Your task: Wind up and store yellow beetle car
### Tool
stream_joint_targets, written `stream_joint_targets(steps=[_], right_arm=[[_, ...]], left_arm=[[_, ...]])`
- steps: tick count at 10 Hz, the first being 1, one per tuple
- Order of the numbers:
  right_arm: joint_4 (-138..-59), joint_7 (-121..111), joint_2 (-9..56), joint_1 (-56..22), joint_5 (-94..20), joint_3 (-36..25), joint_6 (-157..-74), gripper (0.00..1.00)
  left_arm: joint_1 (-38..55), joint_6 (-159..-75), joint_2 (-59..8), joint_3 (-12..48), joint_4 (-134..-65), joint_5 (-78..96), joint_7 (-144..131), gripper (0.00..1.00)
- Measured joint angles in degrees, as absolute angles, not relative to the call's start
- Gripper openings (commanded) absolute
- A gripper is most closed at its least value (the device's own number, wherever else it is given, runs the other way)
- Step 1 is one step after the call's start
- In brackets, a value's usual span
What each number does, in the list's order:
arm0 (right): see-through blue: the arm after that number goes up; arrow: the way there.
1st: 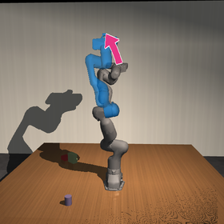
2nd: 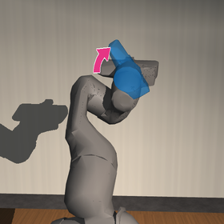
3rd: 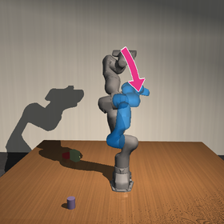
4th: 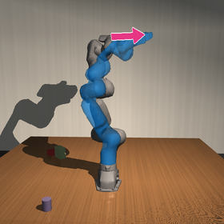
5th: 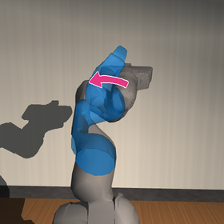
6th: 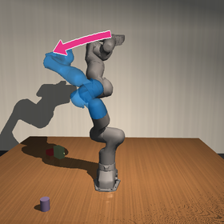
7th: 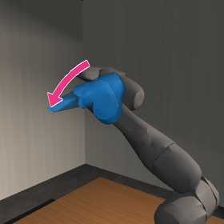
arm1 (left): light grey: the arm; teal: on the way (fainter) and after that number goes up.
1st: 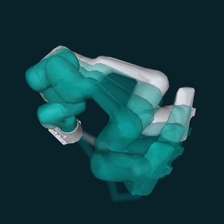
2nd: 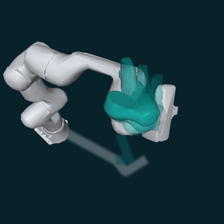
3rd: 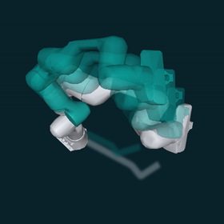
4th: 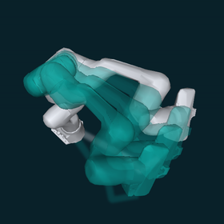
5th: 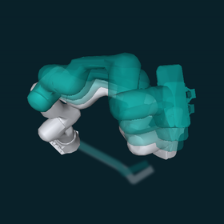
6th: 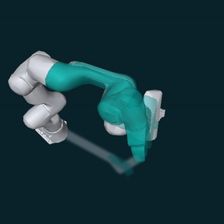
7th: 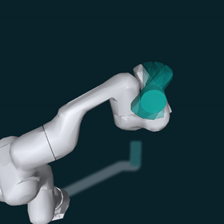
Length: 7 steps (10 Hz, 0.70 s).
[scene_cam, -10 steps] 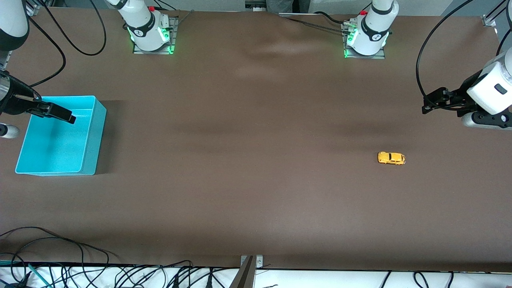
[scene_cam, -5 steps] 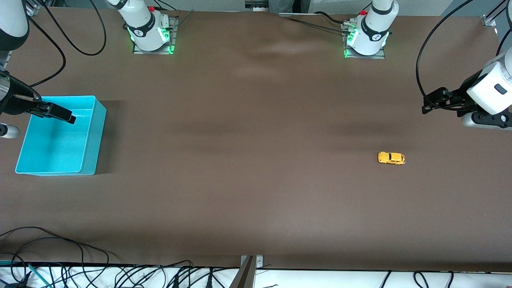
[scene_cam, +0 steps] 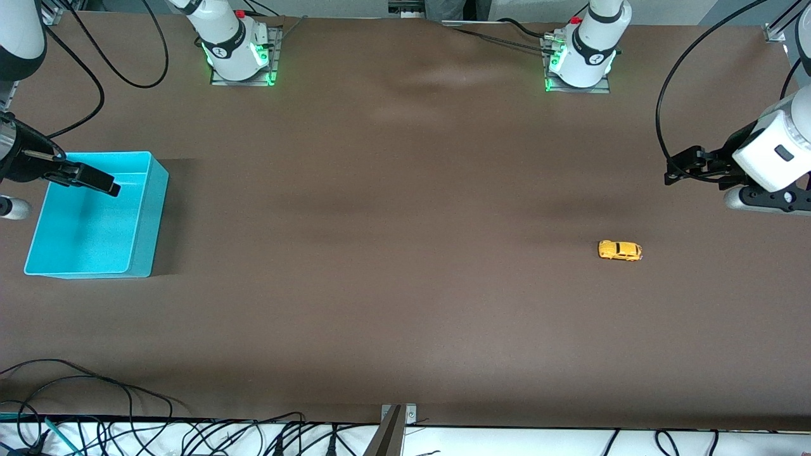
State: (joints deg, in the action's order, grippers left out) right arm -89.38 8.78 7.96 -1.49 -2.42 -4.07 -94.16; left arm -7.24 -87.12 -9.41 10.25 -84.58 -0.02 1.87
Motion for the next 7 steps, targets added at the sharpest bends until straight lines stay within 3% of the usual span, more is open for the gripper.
stream_joint_targets(steps=[5,7], right_arm=[[-89.4,8.8,8.0,-1.5,-2.4,-4.1,-94.1,1.00],[-89.4,8.8,8.0,-1.5,-2.4,-4.1,-94.1,1.00]], left_arm=[[-10.9,-91.5,-15.7,9.2,-84.9,0.0,27.2,1.00],[-12.8,-97.0,-17.2,9.1,-88.4,-0.1,39.7,1.00]])
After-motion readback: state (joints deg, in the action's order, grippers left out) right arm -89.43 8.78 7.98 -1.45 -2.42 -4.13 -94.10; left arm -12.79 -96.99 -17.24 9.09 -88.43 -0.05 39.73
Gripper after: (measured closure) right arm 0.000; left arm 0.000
